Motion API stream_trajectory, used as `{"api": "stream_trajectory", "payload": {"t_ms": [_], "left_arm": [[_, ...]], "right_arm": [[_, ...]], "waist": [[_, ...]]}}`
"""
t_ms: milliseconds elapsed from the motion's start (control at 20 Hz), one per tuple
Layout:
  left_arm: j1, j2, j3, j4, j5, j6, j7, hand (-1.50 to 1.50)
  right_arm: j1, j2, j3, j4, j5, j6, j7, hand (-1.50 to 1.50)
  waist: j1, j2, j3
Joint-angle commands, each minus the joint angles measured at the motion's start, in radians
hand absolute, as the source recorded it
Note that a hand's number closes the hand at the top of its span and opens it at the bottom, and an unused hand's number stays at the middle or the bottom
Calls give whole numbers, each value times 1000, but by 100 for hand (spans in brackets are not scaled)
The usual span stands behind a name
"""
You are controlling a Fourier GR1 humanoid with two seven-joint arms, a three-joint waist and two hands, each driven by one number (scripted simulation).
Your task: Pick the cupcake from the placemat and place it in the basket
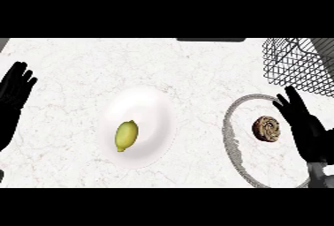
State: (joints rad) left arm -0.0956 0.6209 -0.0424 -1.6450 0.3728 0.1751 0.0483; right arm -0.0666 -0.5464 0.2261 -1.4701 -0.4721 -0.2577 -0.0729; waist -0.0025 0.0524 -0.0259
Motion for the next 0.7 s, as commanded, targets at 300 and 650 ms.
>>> {"api": "stream_trajectory", "payload": {"t_ms": [300,650], "left_arm": [[5,-56,-73,93,15,-28,62,0],[-44,-78,-69,187,-2,13,128,0]], "right_arm": [[-365,-41,-13,-193,-95,523,-262,150],[-200,-67,14,-237,57,859,-716,-150]], "waist": [[77,-43,33],[-21,-47,30]]}}
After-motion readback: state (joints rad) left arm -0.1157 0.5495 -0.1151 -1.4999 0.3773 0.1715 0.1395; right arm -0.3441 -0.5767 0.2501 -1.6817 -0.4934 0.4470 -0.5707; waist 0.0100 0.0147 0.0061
